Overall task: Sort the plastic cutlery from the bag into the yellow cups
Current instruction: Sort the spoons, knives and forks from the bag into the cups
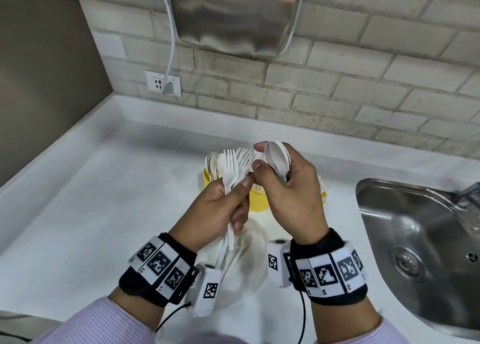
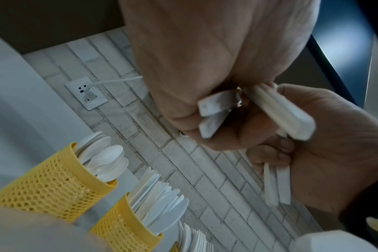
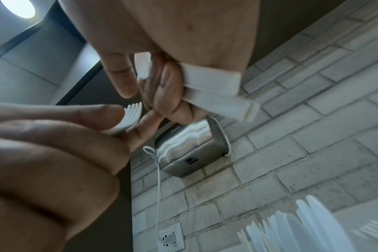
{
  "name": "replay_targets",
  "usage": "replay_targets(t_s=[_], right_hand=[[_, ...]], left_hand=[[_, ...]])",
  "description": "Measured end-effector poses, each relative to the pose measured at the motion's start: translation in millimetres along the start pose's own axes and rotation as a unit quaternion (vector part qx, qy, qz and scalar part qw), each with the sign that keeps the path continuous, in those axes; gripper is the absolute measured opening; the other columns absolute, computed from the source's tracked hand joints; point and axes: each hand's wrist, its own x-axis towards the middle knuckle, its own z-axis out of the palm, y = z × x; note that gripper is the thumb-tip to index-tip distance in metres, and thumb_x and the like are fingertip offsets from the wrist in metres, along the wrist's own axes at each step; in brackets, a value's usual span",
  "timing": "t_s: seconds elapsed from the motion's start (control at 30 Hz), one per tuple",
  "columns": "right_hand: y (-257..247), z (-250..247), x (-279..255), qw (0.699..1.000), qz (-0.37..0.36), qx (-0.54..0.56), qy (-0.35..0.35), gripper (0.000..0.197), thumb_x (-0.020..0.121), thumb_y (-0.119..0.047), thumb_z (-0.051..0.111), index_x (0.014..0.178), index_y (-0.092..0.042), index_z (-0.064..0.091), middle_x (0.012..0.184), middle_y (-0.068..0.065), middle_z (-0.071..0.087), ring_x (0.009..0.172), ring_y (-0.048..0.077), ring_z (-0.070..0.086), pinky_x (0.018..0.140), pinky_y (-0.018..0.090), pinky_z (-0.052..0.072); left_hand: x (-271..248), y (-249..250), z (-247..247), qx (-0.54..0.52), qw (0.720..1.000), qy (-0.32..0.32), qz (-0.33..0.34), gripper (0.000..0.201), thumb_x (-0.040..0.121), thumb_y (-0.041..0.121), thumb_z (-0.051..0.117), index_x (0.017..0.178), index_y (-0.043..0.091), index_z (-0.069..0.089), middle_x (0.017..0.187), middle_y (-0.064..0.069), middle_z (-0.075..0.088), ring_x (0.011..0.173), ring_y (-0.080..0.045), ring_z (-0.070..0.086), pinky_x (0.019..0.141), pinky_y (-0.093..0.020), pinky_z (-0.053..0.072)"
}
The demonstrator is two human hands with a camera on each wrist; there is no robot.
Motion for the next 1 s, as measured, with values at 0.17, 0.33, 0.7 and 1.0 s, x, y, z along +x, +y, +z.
replay_targets(t_s=[0.17, 0.33, 0.7, 1.0], right_hand=[[3, -6, 2, 0.998, -0.01, -0.003, -0.06, 0.023, 0.092, -0.025, 0.071, 0.084, -0.004, 0.065, 0.073, 0.027, 0.058, 0.063, 0.028, 0.055, 0.069, 0.053, 0.053], [5, -3, 2, 0.999, -0.014, -0.024, -0.039, 0.032, 0.09, -0.03, 0.068, 0.076, -0.002, 0.06, 0.069, 0.023, 0.061, 0.066, 0.038, 0.058, 0.064, 0.051, 0.051], [3, 11, 3, 0.99, 0.113, 0.083, 0.011, 0.016, 0.092, -0.023, 0.059, 0.08, -0.015, 0.053, 0.059, -0.005, 0.045, 0.046, 0.014, 0.043, 0.046, 0.028, 0.033], [9, 7, 12, 0.978, 0.164, 0.112, 0.06, 0.031, 0.105, -0.023, 0.044, 0.083, -0.008, 0.061, 0.079, 0.001, 0.063, 0.068, 0.011, 0.055, 0.064, 0.021, 0.044]], left_hand=[[-1, 0, 0, -0.051, 0.998, -0.017, -0.038, 0.051, 0.104, 0.042, 0.052, 0.055, 0.027, 0.049, 0.056, -0.003, 0.024, 0.043, -0.015, 0.031, 0.048, -0.029, 0.047], [-2, 4, 0, -0.022, 0.998, -0.022, -0.063, 0.027, 0.097, 0.042, 0.056, 0.07, 0.042, 0.061, 0.06, 0.002, 0.027, 0.046, -0.013, 0.024, 0.045, -0.025, 0.028], [0, -3, -8, 0.162, 0.979, 0.111, -0.062, 0.056, 0.094, 0.056, 0.064, 0.057, 0.014, 0.062, 0.045, -0.001, 0.04, 0.039, -0.015, 0.035, 0.046, -0.023, 0.031], [5, 1, -18, -0.026, 0.991, 0.017, -0.131, 0.03, 0.101, 0.013, 0.04, 0.071, 0.016, 0.039, 0.07, -0.003, 0.034, 0.055, -0.017, 0.03, 0.049, -0.03, 0.027]])
